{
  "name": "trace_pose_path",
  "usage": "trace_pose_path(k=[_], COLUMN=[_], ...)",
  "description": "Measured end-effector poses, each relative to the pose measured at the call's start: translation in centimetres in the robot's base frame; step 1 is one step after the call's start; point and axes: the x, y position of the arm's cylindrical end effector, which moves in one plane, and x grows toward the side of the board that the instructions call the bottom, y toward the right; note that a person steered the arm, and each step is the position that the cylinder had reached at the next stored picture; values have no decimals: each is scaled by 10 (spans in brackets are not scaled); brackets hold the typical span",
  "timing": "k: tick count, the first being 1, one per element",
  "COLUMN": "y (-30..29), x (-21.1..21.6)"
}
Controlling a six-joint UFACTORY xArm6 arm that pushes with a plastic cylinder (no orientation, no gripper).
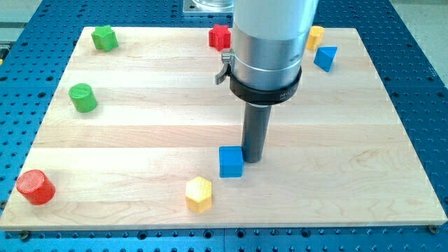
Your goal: Push the blue cube to the right center of the board
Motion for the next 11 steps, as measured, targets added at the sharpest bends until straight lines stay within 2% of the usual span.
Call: trace_pose_path(k=[1, 2, 3, 4, 6, 7, 9, 10, 11], y=[2, -53, -55, 23, 39, 85, 108, 181, 180], x=[61, 67, 5, -46, -25, -60, -45, -68, -55])
